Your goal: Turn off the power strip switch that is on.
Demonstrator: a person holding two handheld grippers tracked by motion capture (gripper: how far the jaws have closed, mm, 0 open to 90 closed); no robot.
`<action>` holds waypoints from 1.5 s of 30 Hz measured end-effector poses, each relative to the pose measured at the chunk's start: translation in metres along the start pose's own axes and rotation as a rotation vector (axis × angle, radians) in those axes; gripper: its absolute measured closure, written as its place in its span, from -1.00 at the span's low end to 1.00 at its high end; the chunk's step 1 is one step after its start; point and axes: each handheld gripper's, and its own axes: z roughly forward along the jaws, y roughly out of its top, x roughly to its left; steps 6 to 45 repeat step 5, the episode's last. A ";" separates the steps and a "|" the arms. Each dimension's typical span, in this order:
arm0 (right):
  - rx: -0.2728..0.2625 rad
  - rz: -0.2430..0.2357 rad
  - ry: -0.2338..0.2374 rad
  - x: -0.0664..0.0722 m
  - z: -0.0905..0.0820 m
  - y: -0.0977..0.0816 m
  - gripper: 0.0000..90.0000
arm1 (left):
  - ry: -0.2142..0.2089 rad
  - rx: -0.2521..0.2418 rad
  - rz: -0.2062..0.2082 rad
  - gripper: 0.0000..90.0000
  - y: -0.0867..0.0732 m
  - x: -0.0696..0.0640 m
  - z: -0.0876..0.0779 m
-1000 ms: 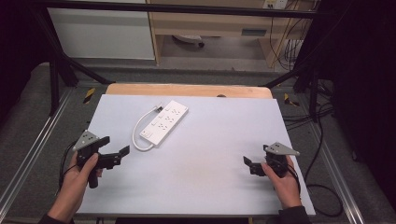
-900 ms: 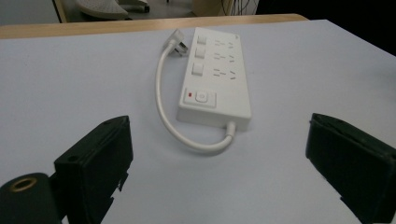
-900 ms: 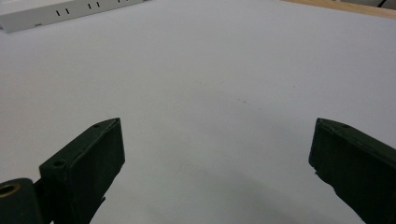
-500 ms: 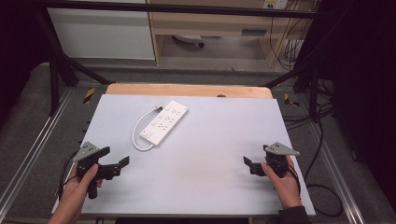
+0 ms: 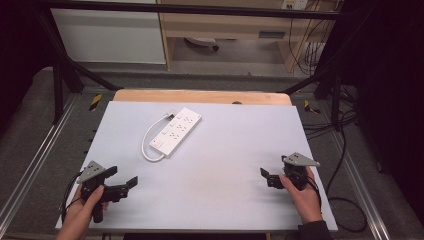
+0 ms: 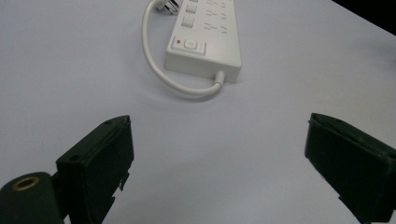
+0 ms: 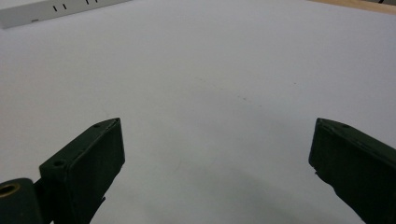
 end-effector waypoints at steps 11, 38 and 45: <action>0.064 0.015 -0.041 -0.004 0.007 -0.004 -0.92 | 0.016 0.011 -0.002 -0.82 -0.005 0.006 0.001; 0.064 0.015 -0.041 -0.004 0.007 -0.004 -0.92 | 0.016 0.011 -0.002 -0.82 -0.005 0.006 0.001; 0.064 0.015 -0.041 -0.004 0.007 -0.004 -0.92 | 0.016 0.011 -0.002 -0.82 -0.005 0.006 0.001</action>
